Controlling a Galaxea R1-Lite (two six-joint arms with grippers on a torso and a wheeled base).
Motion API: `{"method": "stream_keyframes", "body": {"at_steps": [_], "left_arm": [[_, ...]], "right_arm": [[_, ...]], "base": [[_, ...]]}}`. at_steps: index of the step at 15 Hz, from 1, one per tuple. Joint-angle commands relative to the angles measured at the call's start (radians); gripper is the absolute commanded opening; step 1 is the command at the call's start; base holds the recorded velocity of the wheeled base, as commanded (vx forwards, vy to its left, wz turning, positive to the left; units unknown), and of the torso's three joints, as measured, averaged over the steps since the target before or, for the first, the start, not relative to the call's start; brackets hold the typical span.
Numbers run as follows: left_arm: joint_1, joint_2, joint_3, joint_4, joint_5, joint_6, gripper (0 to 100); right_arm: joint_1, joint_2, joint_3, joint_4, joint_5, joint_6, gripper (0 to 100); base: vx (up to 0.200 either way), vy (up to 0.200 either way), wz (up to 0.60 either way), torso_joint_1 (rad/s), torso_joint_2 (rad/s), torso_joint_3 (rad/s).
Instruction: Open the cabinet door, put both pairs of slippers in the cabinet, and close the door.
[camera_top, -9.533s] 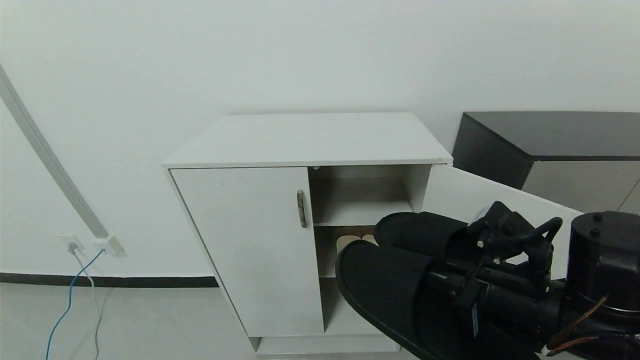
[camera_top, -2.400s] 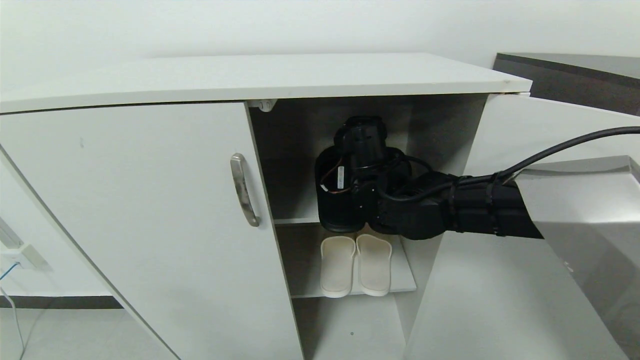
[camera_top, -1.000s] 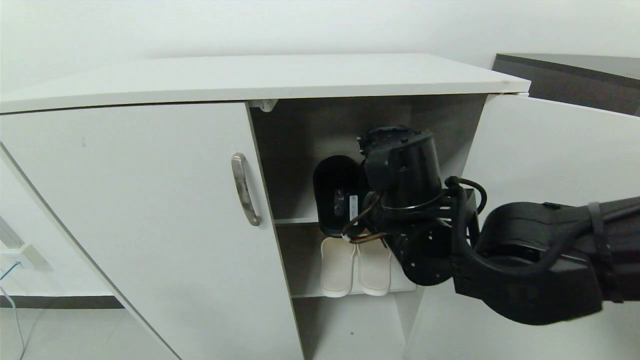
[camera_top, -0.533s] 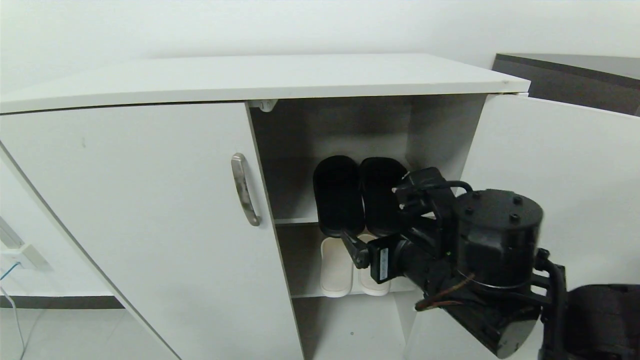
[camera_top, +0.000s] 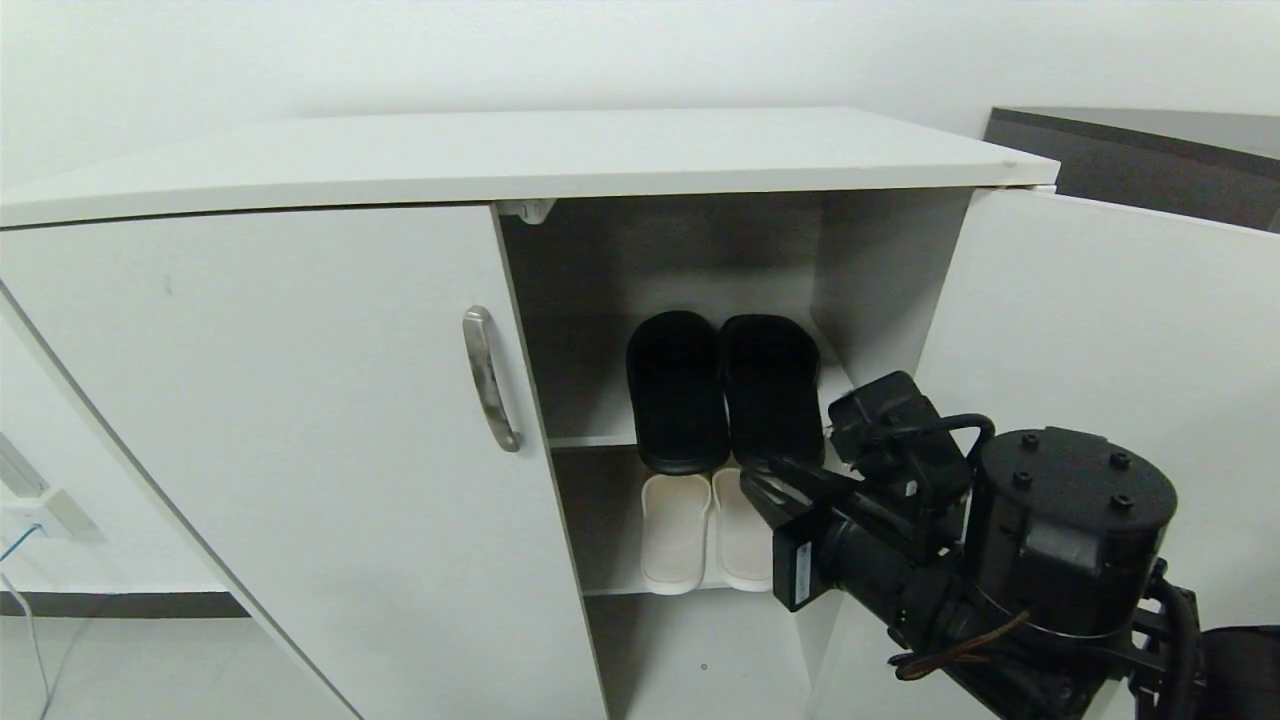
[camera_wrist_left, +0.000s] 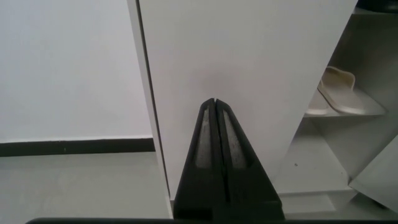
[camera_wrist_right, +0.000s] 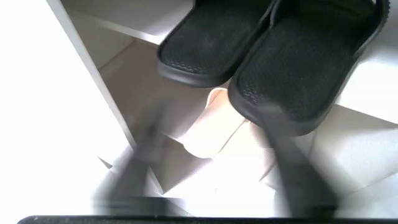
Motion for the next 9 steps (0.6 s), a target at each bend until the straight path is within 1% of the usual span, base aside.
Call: {"method": "stream_keyframes", "body": {"at_steps": [1,6,9], "left_arm": [[0.000,0.002,0.000,0.001,0.000,0.000,0],[0.000,0.002,0.000,-0.001,0.000,0.000,0],[0.000,0.002,0.000,0.001,0.000,0.000,0]], "right_arm": [[-0.006,0.022,-0.005,0.000,0.001,0.000,0],[-0.006,0.044,0.001,0.000,0.001,0.000,0],[-0.006,0.056,0.001,0.000,0.001,0.001,0]], "base": [[0.000,0.000,0.00,0.000,0.00,0.000],[0.000,0.000,0.00,0.000,0.00,0.000],[-0.200,0.000,0.00,0.002,0.00,0.002]]}}
